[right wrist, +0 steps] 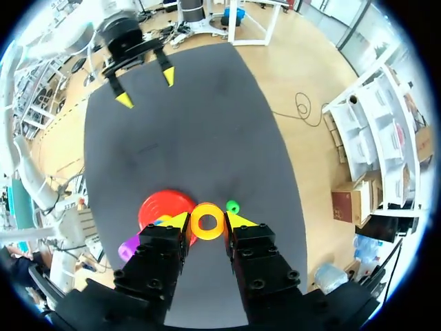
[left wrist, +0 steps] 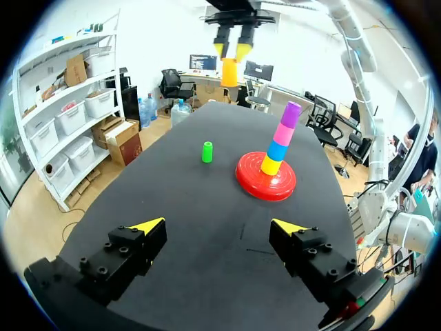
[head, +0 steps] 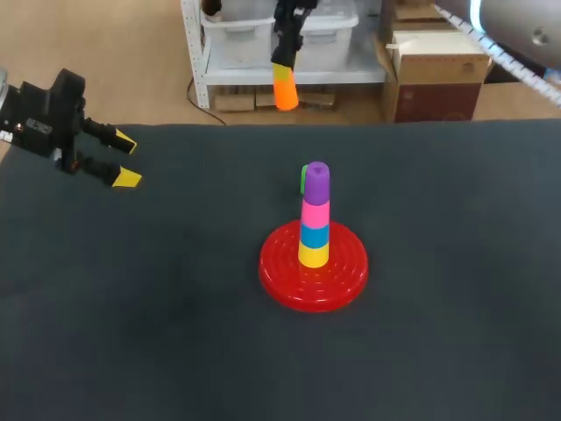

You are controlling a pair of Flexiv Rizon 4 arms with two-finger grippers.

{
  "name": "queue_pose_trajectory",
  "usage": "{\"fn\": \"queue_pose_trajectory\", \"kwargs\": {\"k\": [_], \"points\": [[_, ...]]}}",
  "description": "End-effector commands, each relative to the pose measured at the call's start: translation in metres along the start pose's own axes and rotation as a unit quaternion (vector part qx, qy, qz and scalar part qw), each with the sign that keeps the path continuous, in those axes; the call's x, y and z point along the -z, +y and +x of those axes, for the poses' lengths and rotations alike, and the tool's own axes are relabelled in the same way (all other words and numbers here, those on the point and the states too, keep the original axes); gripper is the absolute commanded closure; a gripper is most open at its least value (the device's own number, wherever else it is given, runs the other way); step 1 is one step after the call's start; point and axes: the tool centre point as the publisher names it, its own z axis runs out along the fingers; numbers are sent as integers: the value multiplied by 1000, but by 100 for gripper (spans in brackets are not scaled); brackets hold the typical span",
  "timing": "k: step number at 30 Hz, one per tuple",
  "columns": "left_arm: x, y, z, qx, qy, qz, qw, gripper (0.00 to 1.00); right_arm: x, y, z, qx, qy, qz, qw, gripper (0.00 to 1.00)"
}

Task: Pick up and stack the cylinders on the red base in this order: pink,purple,orange,green

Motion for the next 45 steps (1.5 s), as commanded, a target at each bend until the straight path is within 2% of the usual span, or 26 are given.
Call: {"fn": "queue_pose_trajectory", "kwargs": {"k": [1, 8, 17, 21, 38, 45], "points": [[0, 0, 1, -1, -2, 0, 1000, 0, 0, 31, 33, 15, -123, 79, 989, 100], [0, 0, 1, -1, -2, 0, 1000, 0, 6, 42, 51, 31, -171, 94, 980, 100], [0, 0, 1, -1, -2, 0, 1000, 0, 13, 53, 55, 79, -244, 96, 962, 100], [0, 0, 1, -1, -2, 0, 1000, 0, 12, 59, 56, 96, -252, 95, 958, 100], [0, 0, 1, -1, -2, 0, 1000, 0, 8, 88, 70, 149, -235, 66, 958, 100], [0, 0, 1, -1, -2, 0, 1000, 0, 1, 97, 73, 163, -206, 58, 963, 100]]}}
